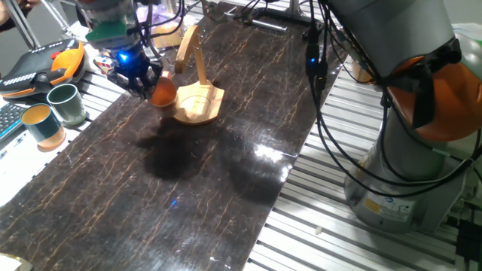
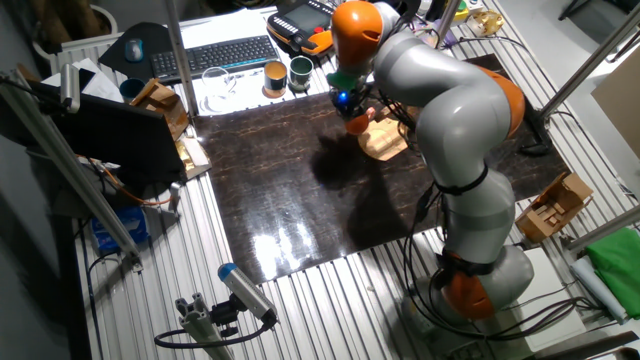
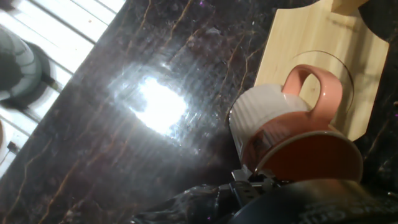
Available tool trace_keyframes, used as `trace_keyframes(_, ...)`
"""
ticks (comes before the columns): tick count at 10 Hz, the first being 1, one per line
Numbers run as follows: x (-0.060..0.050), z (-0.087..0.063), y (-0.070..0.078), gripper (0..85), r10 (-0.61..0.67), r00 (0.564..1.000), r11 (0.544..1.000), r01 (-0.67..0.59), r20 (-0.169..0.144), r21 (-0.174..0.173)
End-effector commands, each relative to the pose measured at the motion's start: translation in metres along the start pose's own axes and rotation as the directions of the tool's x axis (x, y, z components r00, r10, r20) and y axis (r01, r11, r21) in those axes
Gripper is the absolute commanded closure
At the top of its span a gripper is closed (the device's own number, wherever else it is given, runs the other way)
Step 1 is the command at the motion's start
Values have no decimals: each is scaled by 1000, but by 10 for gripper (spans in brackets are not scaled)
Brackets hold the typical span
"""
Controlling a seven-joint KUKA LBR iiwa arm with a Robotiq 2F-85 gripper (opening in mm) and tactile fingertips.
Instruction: Take the cup off the cup rack
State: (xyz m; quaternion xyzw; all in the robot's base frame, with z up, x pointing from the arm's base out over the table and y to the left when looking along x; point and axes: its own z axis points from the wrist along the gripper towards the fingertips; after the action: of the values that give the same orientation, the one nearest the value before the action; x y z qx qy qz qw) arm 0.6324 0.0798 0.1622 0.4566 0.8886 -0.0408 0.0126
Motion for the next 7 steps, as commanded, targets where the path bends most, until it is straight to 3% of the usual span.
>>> trace_keyframes(1,0,0,0,840,5,1000,1000,-5,7,1)
trace_keyframes(3,0,0,0,840,41,999,999,-41,20,6)
trace_keyframes(5,1,2,0,840,103,995,995,-103,-13,-14)
trace_keyframes(7,20,2,7,840,102,994,995,-102,-39,-15)
